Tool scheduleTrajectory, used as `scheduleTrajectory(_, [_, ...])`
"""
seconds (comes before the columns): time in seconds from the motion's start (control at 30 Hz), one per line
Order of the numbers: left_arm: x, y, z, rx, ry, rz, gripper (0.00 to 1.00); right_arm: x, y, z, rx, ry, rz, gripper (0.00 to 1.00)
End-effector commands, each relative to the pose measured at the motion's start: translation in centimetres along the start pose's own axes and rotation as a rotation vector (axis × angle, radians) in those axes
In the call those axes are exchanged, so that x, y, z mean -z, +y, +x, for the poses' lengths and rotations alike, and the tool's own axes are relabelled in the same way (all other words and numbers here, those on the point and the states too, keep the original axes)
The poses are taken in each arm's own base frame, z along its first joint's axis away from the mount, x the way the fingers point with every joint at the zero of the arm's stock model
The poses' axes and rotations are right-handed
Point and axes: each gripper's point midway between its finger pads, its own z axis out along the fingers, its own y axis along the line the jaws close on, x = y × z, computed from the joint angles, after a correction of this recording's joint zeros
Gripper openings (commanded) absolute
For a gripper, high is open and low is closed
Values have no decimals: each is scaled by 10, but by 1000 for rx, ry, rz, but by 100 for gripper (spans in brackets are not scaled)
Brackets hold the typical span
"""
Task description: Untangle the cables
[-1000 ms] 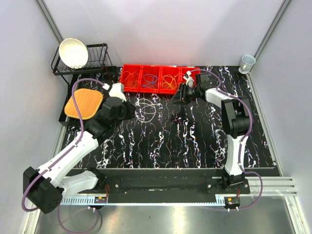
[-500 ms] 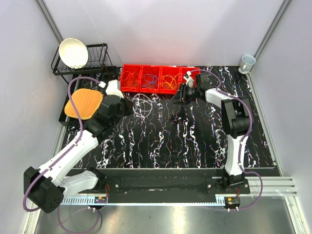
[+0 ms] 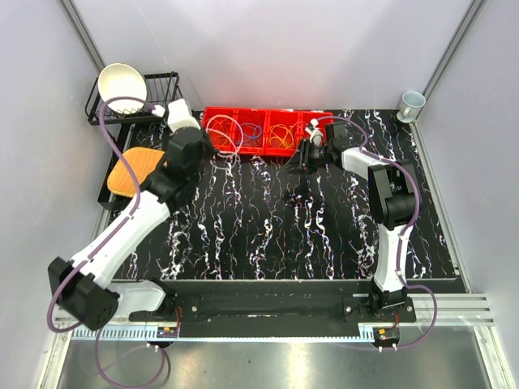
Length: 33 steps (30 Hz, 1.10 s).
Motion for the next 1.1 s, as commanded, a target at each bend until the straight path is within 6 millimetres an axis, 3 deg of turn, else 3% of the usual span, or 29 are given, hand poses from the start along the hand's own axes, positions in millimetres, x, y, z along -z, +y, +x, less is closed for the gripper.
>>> scheduleTrajectory(0.0, [-19,9,-39,-29,-107,-167,0,13,23,-14,60,-48,-38,38])
scheduleTrajectory(0.03, [-22,11,-49,-30,-134,-200,0,13,24,-15,60,-48,-41,38])
scheduleTrajectory(0.2, [-49,17,-52,-96,-162,-329,0,13,26,-14,63,-47,-49,38])
scheduleTrajectory(0.23, [-50,15,-62,-90,-186,-348,0,13,27,-14,64,-47,-49,37])
scheduleTrajectory(0.37, [-79,10,-56,-139,-179,-389,0,15,29,-14,72,-49,-61,37])
scheduleTrajectory(0.43, [-88,9,-64,-146,-191,-405,0,16,30,-14,77,-50,-71,38])
scheduleTrajectory(0.57, [-116,14,-59,-160,-177,-447,0,19,40,-13,98,-47,-112,38])
scheduleTrajectory(0.67, [-133,19,-61,-152,-182,-473,0,21,43,-11,108,-48,-126,38])
scheduleTrajectory(0.7, [-136,23,-71,-139,-202,-492,0,22,43,-9,105,-44,-126,38])
scheduleTrajectory(0.77, [-149,28,-65,-151,-192,-511,0,23,48,-14,135,-61,-145,38])
scheduleTrajectory(0.8, [-153,30,-73,-141,-206,-516,0,22,48,-14,137,-63,-146,39])
scheduleTrajectory(0.83, [-162,33,-67,-147,-195,-519,0,22,48,-14,138,-62,-147,39])
scheduleTrajectory(0.9, [-172,36,-74,-139,-204,-522,0,22,47,-14,133,-60,-148,39])
scheduleTrajectory(0.93, [-182,39,-65,-153,-189,-530,0,22,47,-14,135,-59,-151,39])
scheduleTrajectory(1.0, [-190,41,-70,-148,-197,-533,0,21,47,-13,137,-57,-155,39])
scheduleTrajectory(1.07, [-204,46,-59,-166,-176,-544,0,21,49,-14,142,-58,-165,39])
